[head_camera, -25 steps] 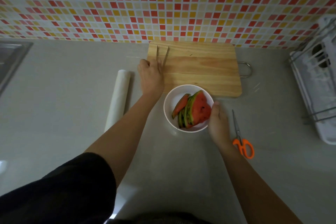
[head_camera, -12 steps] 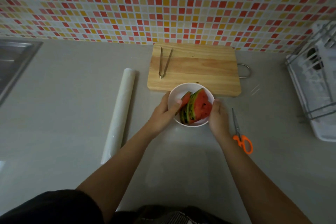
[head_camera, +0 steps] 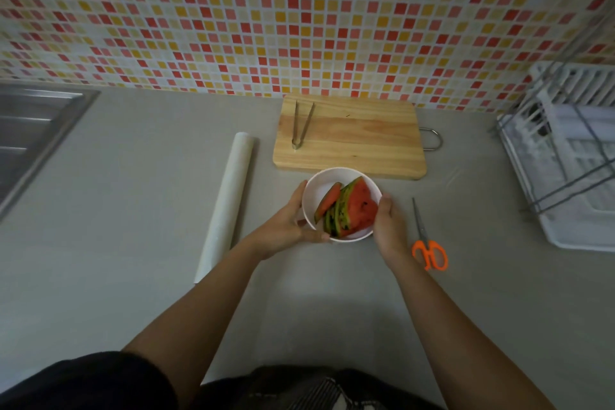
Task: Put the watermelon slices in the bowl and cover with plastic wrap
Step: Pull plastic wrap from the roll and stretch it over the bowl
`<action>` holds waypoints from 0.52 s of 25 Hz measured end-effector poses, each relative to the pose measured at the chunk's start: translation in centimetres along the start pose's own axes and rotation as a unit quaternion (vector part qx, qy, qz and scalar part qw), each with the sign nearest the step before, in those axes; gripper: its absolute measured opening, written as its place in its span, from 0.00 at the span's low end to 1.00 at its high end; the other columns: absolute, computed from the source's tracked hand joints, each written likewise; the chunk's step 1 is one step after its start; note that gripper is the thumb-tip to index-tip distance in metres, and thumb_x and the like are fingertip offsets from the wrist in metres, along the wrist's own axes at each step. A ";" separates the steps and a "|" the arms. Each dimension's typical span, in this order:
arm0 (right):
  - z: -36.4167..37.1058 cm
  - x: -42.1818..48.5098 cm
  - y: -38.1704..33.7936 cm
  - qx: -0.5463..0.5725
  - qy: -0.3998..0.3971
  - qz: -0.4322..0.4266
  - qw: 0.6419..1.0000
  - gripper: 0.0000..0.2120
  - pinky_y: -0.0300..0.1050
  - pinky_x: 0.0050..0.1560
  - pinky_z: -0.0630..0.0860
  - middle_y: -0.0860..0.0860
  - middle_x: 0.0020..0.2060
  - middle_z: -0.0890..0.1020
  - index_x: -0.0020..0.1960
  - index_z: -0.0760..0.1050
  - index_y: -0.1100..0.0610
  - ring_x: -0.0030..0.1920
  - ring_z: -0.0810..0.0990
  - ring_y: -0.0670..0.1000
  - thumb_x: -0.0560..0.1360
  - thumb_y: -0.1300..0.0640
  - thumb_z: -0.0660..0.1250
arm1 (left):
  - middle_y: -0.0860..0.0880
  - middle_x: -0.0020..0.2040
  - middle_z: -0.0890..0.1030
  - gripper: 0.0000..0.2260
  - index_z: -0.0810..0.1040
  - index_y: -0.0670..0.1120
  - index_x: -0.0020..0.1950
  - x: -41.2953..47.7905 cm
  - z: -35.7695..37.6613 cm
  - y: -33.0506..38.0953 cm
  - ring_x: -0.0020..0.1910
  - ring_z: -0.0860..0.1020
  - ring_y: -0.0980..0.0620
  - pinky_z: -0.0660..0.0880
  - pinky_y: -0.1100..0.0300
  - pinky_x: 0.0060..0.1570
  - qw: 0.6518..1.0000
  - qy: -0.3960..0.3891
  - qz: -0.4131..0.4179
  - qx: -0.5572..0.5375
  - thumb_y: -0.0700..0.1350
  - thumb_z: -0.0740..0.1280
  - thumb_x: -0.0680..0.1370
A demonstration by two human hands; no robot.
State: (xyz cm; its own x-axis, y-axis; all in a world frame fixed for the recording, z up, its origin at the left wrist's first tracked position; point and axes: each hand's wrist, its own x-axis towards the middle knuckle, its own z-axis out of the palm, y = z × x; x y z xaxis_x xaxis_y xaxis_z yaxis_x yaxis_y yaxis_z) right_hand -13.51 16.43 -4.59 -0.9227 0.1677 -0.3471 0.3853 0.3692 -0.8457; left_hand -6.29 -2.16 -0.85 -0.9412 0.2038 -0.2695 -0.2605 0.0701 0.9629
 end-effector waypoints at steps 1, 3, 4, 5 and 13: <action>-0.1 -0.6 0.3 -0.007 -0.001 -0.001 1.000 0.26 0.47 0.53 0.66 0.62 0.60 0.76 0.60 0.73 0.61 0.61 0.73 0.61 0.79 0.45 0.46 | 0.53 0.67 0.70 0.41 0.59 0.59 0.73 -0.6 0.1 -0.1 0.60 0.75 0.64 0.77 0.64 0.51 1.000 -0.005 -0.001 -0.002 0.37 0.76 0.68; -0.3 -1.5 0.9 -0.016 -0.003 0.002 1.000 0.27 0.49 0.56 0.67 0.63 0.60 0.76 0.60 0.73 0.62 0.61 0.73 0.61 0.79 0.45 0.46 | 0.51 0.69 0.68 0.40 0.58 0.58 0.73 -1.7 0.4 -0.4 0.62 0.74 0.61 0.77 0.61 0.53 1.000 -0.016 -0.008 -0.006 0.35 0.75 0.69; -0.4 -1.9 1.3 -0.020 -0.004 0.004 1.000 0.27 0.50 0.57 0.67 0.63 0.61 0.76 0.60 0.73 0.62 0.62 0.73 0.61 0.79 0.45 0.45 | 0.51 0.70 0.67 0.41 0.57 0.57 0.75 -2.1 0.5 -0.5 0.64 0.73 0.59 0.77 0.60 0.54 1.000 -0.016 -0.019 -0.006 0.34 0.74 0.70; -0.4 -2.3 1.5 -0.023 -0.004 0.003 1.000 0.27 0.50 0.58 0.67 0.63 0.61 0.76 0.61 0.73 0.62 0.62 0.73 0.61 0.79 0.44 0.45 | 0.51 0.73 0.65 0.42 0.54 0.57 0.76 -2.4 0.6 -0.7 0.67 0.70 0.57 0.76 0.59 0.57 0.999 -0.008 -0.034 -0.005 0.32 0.71 0.71; -0.7 -3.0 1.3 -0.049 -0.006 -0.012 0.999 0.27 0.50 0.59 0.67 0.64 0.61 0.75 0.62 0.72 0.63 0.62 0.72 0.62 0.80 0.46 0.45 | 0.53 0.75 0.64 0.28 0.57 0.55 0.77 -1.7 1.1 -2.2 0.74 0.62 0.53 0.62 0.56 0.71 0.989 0.137 -0.051 0.023 0.39 0.62 0.80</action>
State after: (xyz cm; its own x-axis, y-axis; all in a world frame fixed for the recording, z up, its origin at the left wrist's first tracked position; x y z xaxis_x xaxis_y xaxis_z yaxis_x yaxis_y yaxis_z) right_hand -10.28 17.03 -4.35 -0.9319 0.1472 -0.3315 0.3612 0.4607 -0.8107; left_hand -3.85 -1.58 -2.50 -0.9351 -0.0776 -0.3459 -0.3532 0.1216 0.9276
